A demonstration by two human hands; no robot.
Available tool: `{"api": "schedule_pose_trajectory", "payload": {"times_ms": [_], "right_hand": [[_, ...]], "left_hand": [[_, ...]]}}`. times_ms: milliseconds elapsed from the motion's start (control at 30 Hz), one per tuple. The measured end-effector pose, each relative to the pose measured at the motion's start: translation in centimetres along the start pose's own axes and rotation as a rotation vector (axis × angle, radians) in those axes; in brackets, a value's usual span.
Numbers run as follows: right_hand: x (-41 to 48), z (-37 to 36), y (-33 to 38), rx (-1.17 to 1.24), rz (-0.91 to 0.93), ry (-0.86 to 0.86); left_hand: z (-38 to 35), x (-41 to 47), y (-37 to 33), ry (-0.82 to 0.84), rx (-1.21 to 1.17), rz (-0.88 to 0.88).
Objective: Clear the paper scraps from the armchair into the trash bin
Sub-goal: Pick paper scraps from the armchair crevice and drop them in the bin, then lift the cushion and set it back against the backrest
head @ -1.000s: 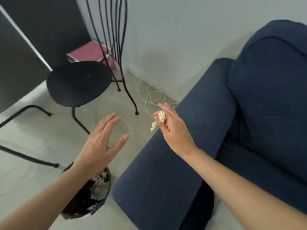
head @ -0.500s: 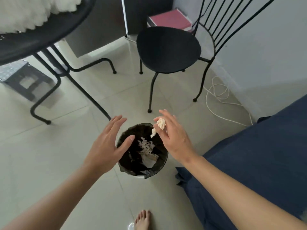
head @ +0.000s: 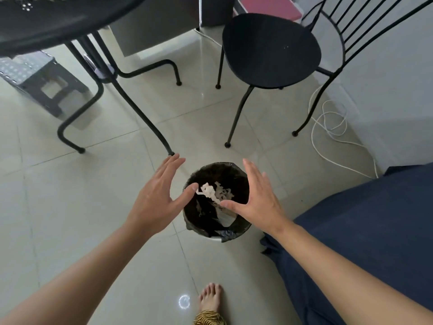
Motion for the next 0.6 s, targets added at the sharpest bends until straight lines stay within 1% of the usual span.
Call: {"api": "schedule_pose_trajectory", "payload": {"times_ms": [167, 333, 467, 600], "right_hand": [[-0.3, 0.0, -0.1, 0.0, 0.003, -0.002], [-1.0, 1.6, -0.4, 0.017, 0.001, -0.024], [-2.2, 4.2, -0.4, 0.051, 0.014, -0.057], [-4.8, 9.0, -1.2, 0.08, 0.037, -0.135]], "left_hand": [[0.1, -0.1, -0.1, 0.008, 0.011, -0.017], [-0.2, 0.2, -1.4, 0.018, 0.012, -0.047], [-0.9, 0.8, -4.1, 0.034, 0.008, -0.087], [-2.6, 1.6, -9.3, 0.075, -0.011, -0.155]]}}
Point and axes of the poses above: each hand's wrist, its own x-axis towards the middle knuckle, its own z-axis out of the back of the hand, y = z × x, the point moved 6 cm from there along x, towards the middle knuckle, and after that the axes turned 7 degrees about -z, right-handed, at the moved point
